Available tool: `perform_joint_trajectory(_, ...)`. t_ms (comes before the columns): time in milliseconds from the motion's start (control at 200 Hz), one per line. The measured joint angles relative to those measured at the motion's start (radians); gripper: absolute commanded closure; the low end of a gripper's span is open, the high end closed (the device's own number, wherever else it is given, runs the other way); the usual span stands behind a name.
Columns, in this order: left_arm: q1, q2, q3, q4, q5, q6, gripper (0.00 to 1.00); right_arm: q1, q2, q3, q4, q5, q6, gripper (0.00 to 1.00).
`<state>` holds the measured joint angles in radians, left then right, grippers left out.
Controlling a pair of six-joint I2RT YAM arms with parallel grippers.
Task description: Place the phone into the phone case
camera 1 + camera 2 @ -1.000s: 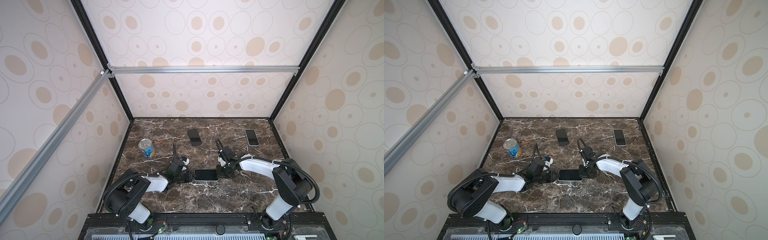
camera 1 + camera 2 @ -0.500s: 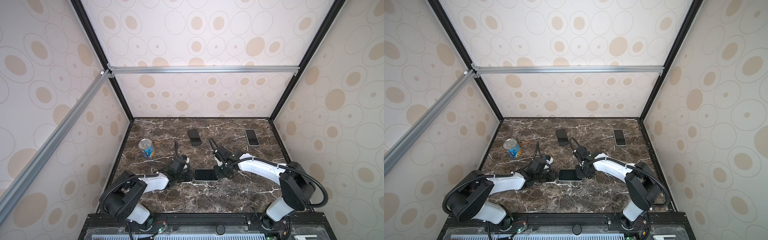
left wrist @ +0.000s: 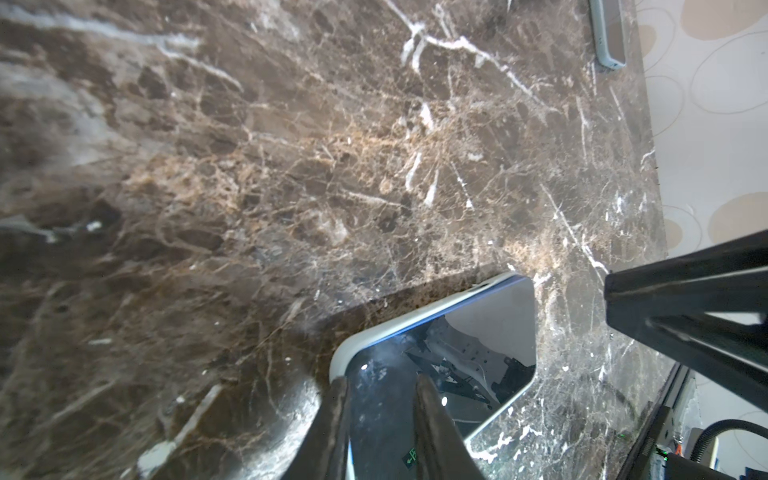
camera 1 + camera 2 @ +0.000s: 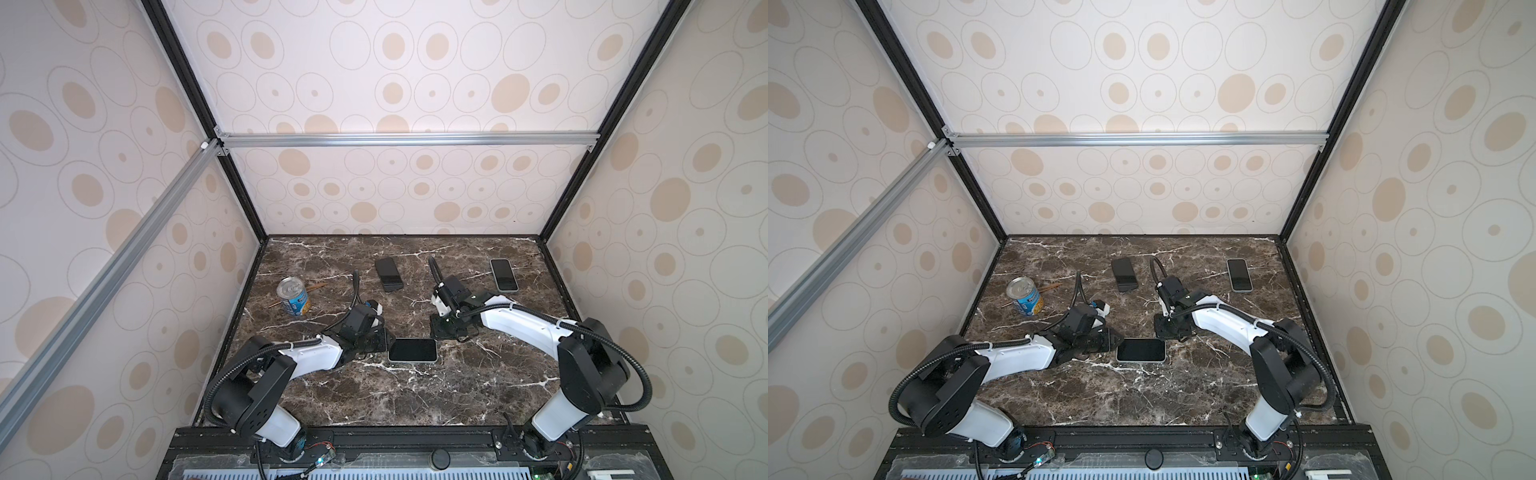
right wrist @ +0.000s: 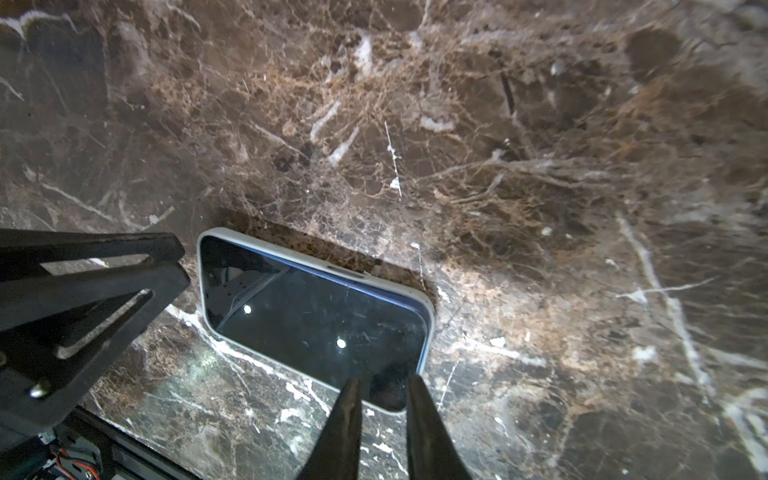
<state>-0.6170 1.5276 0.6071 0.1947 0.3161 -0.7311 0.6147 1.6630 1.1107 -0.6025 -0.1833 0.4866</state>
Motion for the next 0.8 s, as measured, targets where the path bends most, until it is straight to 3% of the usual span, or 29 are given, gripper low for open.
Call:
perform_joint_trajectory(255,0.000,0.009,0.000,-0.003,0.000,0.011,0.74,0.000,0.081,0.000,0.004,-0.019,-0.012,0.81)
perform_joint_trajectory(795,0.000,0.048,0.000,-0.003,0.013,0.019,0.79,0.000,0.102,0.001,0.000,-0.008,-0.029,0.84)
